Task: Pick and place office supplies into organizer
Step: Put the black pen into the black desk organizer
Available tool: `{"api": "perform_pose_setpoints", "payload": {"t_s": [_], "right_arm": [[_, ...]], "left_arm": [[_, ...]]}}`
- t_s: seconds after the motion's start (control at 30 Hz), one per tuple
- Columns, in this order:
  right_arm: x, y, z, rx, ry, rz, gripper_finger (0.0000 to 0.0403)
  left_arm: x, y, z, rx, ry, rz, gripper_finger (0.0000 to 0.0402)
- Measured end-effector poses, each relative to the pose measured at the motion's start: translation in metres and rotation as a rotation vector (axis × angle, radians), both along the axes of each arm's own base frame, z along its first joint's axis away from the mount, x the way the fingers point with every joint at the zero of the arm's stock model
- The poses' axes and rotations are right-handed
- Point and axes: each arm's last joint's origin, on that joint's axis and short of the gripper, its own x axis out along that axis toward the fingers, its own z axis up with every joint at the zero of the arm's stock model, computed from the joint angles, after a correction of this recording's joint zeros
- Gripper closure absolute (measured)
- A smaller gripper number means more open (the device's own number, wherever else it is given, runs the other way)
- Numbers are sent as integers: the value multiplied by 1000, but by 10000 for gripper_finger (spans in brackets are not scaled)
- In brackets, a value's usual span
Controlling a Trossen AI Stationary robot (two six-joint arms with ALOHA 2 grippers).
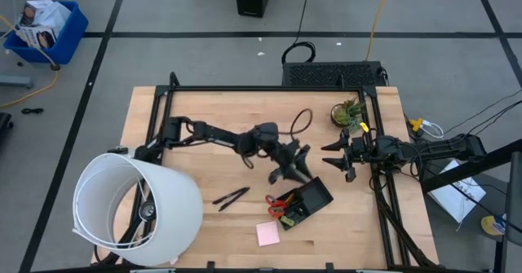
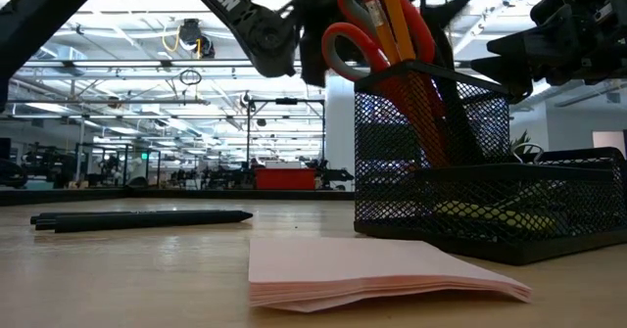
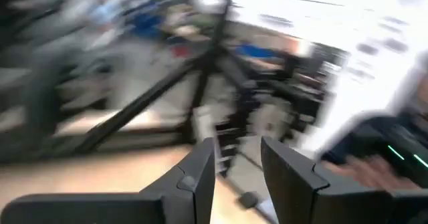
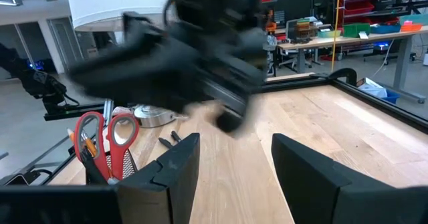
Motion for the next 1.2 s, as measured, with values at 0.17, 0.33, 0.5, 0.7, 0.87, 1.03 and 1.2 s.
{"api": "perform_pose_setpoints", "payload": {"t_s": [0.17, 0.33, 0.5, 0.7, 0.87, 1.03, 1.2], "right_arm": [[0, 0, 0, 0, 0, 0, 220], [0, 0, 0, 0, 0, 0, 220], [0, 0, 0, 0, 1, 0, 220], [0, 0, 0, 0, 2, 0, 220], [0, 0, 0, 0, 1, 0, 220], [0, 0, 0, 0, 1, 0, 220], [0, 0, 0, 0, 1, 0, 220]], "left_arm": [[1, 17, -7, -74, 210, 158, 275], [-13, 14, 26, 9, 283, 307, 275], [-37, 3, 40, 187, 531, 575, 275], [-66, -24, 34, 340, 830, 660, 275], [-94, -46, 40, 433, 1020, 805, 275], [-114, -71, 33, 506, 1173, 868, 275], [-124, -81, 14, 448, 1249, 934, 275]]}}
